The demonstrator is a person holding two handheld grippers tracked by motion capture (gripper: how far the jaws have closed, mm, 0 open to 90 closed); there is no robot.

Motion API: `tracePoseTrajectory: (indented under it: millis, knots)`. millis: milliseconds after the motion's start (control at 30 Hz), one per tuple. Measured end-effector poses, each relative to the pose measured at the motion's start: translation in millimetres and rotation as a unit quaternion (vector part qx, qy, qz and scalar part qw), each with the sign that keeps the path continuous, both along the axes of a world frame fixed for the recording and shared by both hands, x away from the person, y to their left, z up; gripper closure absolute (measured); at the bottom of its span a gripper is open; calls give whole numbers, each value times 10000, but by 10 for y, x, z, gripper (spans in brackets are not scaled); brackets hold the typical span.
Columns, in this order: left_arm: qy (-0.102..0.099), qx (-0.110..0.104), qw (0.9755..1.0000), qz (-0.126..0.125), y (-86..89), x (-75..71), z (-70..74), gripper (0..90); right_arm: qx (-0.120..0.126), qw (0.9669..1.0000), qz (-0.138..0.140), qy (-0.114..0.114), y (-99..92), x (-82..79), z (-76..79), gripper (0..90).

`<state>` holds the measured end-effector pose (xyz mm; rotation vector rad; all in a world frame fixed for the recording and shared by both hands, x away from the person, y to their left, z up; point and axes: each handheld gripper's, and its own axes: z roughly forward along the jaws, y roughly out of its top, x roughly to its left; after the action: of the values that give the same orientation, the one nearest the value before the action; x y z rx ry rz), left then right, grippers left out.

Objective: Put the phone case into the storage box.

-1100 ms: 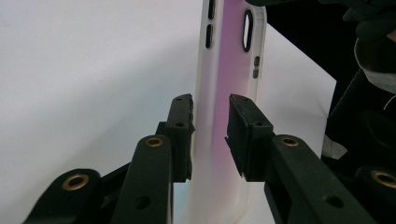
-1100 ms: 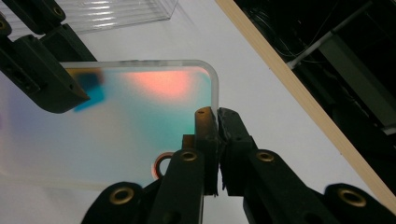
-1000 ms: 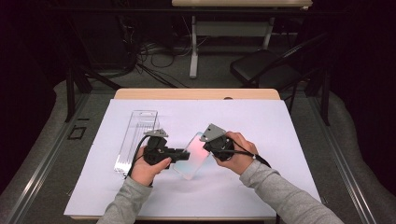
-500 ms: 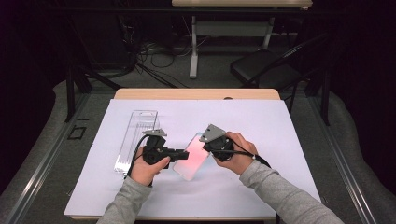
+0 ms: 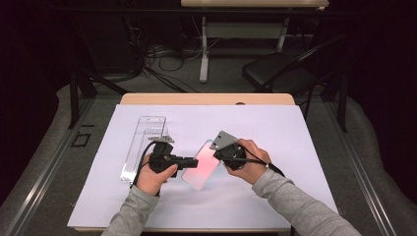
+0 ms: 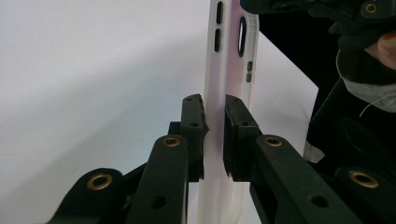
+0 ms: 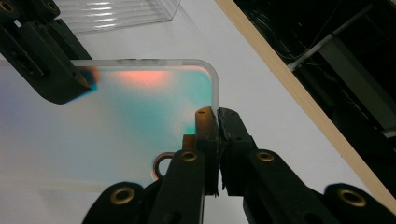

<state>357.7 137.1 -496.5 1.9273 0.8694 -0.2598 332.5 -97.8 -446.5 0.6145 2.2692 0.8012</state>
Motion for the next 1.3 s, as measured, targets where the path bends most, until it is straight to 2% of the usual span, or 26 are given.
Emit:
tracePoseTrajectory:
  millis: [400, 1300]
  knots:
    - [-6, -2, 9999, -110, 3, 2, 1, 819, 89, 9999, 109, 23, -35, 5, -7, 878]
    - [-28, 17, 9999, -109, -1, -5, 8, 823, 122, 9998, 123, 59, -53, 8, -18, 877]
